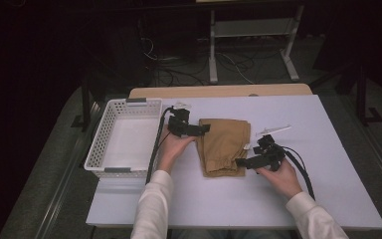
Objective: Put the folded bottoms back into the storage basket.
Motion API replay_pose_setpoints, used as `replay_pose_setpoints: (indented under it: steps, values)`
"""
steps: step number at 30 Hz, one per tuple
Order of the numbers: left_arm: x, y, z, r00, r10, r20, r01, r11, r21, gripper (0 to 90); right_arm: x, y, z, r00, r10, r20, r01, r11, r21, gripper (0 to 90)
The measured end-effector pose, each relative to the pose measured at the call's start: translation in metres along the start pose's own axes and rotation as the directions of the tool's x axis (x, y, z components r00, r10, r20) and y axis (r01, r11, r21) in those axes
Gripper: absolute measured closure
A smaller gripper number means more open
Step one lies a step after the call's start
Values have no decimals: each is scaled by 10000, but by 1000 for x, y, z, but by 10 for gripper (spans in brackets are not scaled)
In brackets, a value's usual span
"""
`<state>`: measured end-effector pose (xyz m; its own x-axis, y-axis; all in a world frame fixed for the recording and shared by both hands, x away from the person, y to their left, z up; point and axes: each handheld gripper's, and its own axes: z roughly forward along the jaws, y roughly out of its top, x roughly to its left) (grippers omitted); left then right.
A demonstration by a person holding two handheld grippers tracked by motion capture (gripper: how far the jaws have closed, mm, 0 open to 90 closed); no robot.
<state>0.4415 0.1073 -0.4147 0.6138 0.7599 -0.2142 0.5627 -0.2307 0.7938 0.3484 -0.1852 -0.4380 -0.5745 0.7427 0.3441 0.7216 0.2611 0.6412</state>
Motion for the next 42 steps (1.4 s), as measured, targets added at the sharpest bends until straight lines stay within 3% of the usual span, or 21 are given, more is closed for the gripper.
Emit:
replay_pose_setpoints:
  steps: [12,17,22,26,33,38,42]
  values:
    - [10,-13,15,9993,-382,29,379,9965,741,13,-3,-5,5,9983,583,-63,-583,9983,91,135]
    - [12,-16,19,9988,-476,133,461,9945,939,14,-4,-6,7,9966,811,109,-813,9963,263,169]
    - [13,-19,22,9971,-671,356,632,9927,1025,81,-3,-6,7,9958,915,-17,-915,9955,239,210]
    - [12,-20,25,9975,-588,400,542,9928,1069,139,1,-6,9,9960,890,-16,-889,9954,349,221]
    - [14,-22,28,9970,-715,292,674,9900,1241,158,6,-5,11,9953,969,-9,-967,9944,434,245]
    - [13,-23,29,9962,-796,363,743,9887,1300,194,13,-4,14,9945,989,358,-1007,9935,521,312]
    - [10,-23,30,9961,-765,448,697,9882,1367,273,17,-3,15,9900,1224,703,-1261,9907,513,385]
